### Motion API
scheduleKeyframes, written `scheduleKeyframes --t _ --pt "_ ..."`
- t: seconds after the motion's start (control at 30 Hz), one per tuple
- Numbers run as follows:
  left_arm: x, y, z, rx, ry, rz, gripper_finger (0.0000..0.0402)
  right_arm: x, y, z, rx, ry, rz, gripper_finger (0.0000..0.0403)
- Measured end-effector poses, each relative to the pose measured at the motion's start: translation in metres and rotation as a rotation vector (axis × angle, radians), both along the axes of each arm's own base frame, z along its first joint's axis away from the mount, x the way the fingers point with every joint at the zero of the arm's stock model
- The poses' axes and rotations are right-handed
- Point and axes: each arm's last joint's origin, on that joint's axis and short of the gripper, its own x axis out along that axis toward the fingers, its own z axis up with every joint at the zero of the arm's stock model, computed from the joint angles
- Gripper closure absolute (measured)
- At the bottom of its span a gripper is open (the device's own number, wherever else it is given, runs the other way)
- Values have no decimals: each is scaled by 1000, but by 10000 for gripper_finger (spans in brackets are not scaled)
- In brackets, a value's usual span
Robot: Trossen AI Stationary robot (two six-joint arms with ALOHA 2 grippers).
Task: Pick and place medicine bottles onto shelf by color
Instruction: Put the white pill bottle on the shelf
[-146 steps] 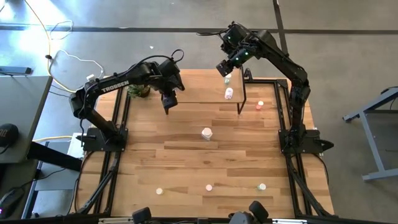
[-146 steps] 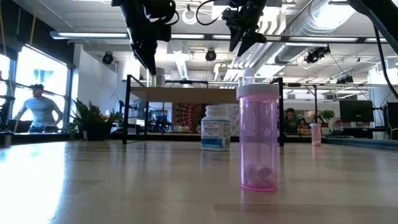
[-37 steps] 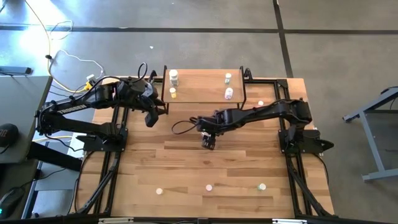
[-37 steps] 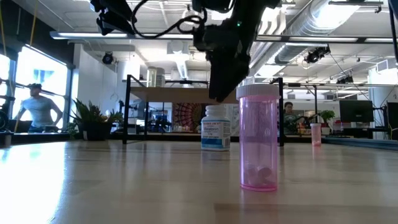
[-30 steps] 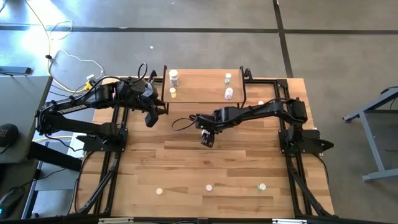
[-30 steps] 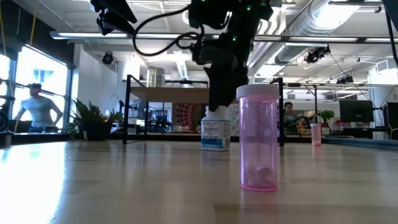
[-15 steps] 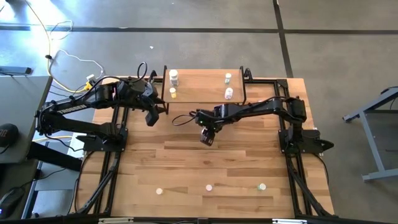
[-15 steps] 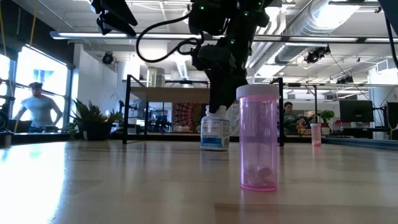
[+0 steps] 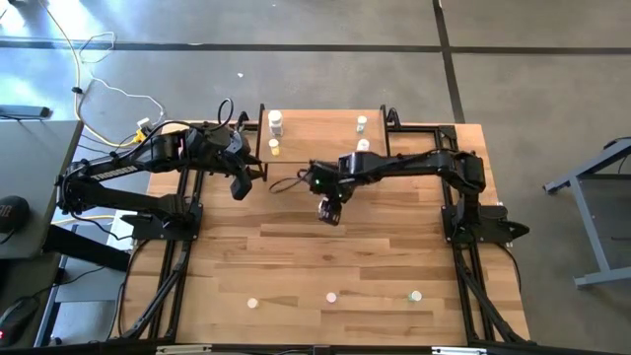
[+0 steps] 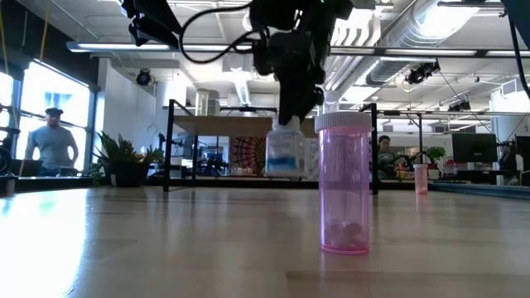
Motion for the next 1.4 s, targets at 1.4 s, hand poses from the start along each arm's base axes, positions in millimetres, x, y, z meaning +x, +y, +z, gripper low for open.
scheduleKeyframes --t 1.4 --pt "3 8 7 184 -20 119 222 -62 -149 170 -442 -208 159 240"
